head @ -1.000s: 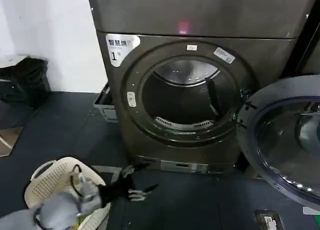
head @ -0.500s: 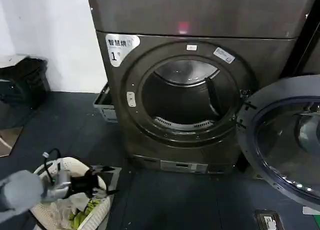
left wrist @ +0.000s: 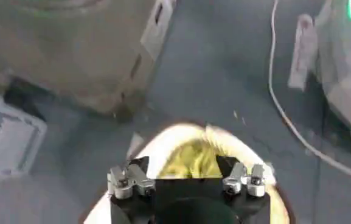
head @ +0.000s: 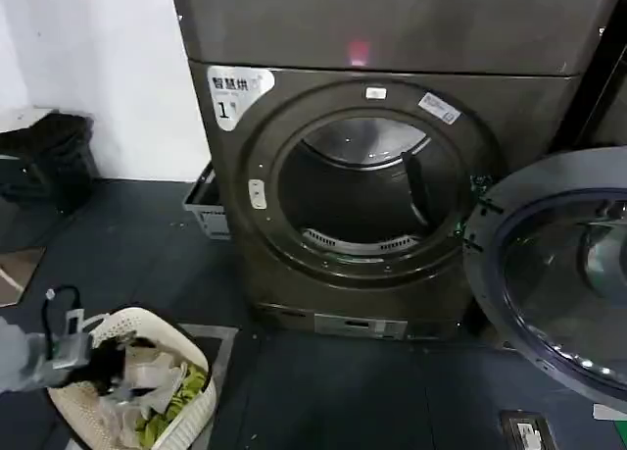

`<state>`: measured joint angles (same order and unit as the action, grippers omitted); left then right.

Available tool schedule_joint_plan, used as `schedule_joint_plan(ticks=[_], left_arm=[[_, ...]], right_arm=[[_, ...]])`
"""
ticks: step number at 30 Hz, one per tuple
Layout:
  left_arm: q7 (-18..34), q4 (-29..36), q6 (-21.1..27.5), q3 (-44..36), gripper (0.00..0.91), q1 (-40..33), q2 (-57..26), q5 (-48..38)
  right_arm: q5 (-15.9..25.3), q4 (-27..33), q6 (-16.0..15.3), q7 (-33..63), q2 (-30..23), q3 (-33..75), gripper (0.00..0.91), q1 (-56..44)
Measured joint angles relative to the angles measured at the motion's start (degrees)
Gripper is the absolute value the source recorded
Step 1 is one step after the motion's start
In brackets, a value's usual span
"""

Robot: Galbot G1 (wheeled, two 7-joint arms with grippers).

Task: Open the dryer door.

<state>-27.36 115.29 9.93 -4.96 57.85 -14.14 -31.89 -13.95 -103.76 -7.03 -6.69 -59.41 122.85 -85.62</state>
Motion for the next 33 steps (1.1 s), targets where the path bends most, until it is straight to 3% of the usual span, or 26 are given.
schedule_joint_plan(ticks=[14,33], left_arm=[[-4.27,-3.29,3.93,-0.01,0.907,-0.47,-1.92,7.25],[-6.87,-4.43,2.77,1.17,0.907,0.06,-1.36,10.57]], right_arm=[[-0.34,0.49,-0.01,0.02,0.09,1.08,0.907,-0.24],[-1.13,0.46,-0.12,0.43,0.11,2.92,0.907,-1.11]])
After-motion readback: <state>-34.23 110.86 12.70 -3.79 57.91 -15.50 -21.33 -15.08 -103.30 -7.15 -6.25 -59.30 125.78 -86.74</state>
